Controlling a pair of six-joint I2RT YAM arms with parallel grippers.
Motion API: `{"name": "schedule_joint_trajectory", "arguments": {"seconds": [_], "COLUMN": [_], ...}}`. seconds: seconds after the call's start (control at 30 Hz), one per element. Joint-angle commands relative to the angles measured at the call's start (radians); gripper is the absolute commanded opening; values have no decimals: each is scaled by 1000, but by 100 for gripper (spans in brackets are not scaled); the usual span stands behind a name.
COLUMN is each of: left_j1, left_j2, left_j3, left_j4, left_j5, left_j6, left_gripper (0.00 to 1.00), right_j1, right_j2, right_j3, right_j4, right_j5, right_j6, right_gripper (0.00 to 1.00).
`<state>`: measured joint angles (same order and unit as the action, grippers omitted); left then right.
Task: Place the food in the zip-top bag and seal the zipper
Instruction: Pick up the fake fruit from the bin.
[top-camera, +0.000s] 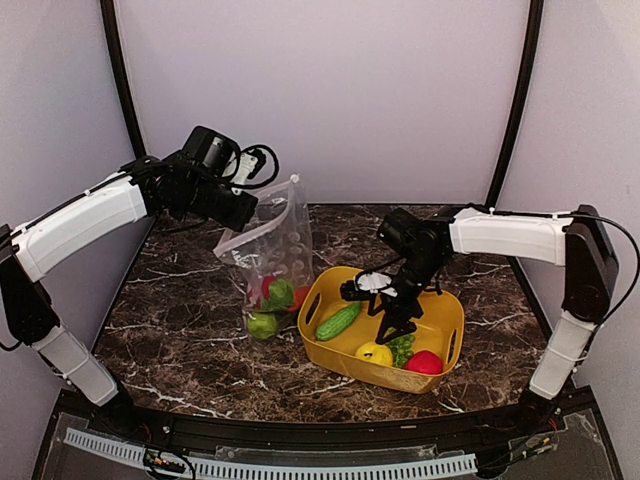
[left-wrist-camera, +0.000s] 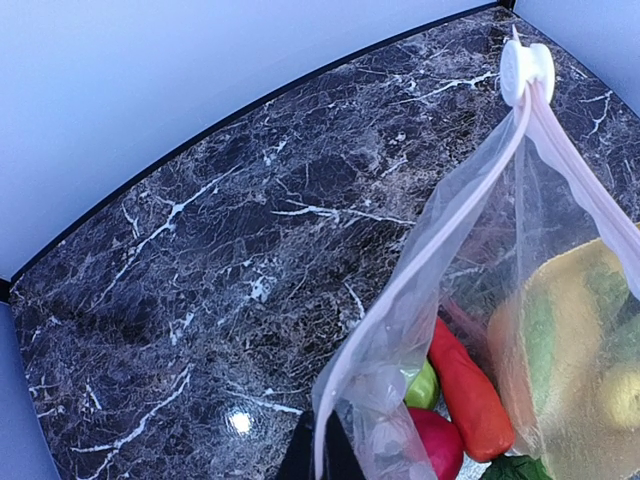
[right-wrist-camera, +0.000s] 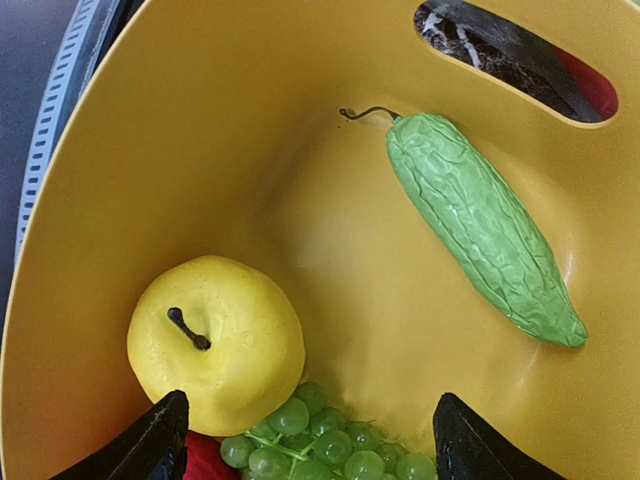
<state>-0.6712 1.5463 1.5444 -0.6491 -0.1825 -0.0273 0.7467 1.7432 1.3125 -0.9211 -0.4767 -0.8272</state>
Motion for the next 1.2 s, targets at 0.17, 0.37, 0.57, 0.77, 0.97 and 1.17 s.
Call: {"name": "schedule_joint_trajectory", "arguments": {"seconds": [0.17,0.37,0.57,0.77,0.97,1.17], "left_j1": [2,2,3,3,2,2], "left_j2": [-3,-1,5,0,-4,-2], "left_j3": [13,8,14,11,10,10], "left_j4": [-48,-42,-46,-46,-45,-38], "left_j5": [-14,-21,-14,-10,-9,-7], "left_j6": [-2,8,13,7,3,1], "left_gripper": [1,1,1,1,1,1], "right_j1": [14,19,40,43,32,-8], "right_j2": [16,57,120,151,128,77], "right_j3": [-5,-18,-32,-15,25,65], "right_j4": [-101,-73,-37,-26,-16,-14], "right_j5": [-115,-134,-70,-15,7,7], "right_j6": [-59,-17,39,74,105,123], "right_gripper": [84,84,81,72,50,39]}}
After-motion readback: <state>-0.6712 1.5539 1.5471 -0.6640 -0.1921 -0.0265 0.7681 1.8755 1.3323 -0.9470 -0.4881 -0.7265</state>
